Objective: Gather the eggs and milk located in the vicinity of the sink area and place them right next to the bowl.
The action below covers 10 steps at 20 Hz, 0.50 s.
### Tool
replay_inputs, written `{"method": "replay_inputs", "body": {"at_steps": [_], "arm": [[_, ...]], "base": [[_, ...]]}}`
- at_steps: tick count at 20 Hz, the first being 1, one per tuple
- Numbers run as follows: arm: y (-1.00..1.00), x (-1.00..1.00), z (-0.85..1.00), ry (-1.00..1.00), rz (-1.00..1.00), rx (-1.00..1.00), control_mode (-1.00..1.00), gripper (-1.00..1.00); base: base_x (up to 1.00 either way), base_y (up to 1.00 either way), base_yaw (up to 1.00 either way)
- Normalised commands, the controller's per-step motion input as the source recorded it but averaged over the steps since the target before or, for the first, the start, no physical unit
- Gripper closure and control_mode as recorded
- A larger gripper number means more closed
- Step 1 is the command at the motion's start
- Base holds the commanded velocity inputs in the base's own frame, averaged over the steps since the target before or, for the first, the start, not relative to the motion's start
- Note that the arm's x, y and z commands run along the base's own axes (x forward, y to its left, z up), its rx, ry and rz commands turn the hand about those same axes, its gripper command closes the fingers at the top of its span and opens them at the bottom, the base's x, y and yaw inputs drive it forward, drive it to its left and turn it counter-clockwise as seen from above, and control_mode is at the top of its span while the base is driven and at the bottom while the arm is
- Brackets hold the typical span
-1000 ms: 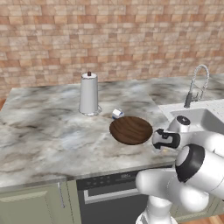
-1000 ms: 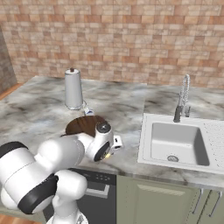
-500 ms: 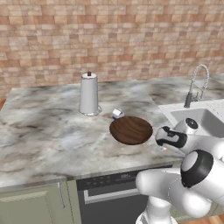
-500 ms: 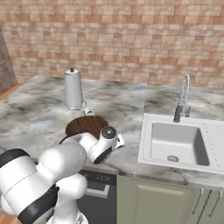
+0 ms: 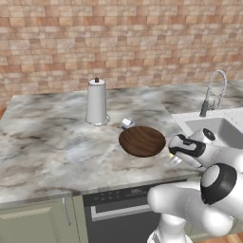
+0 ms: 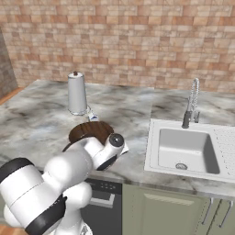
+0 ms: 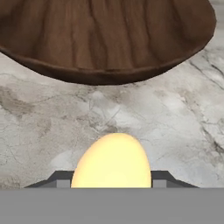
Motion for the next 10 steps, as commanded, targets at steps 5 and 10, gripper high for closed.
{"method": "replay_inputs", "body": {"at_steps": [5,10], "arm": [[0.07,0.17,0.02,-0.06,0.05,0.11,-1.0,1.0],[0.06,0.3,0.01,-0.04,0.03,0.07,-1.0,1.0]], "base": [[0.0,0.0,0.0],[0.0,0.0,0.0]]}}
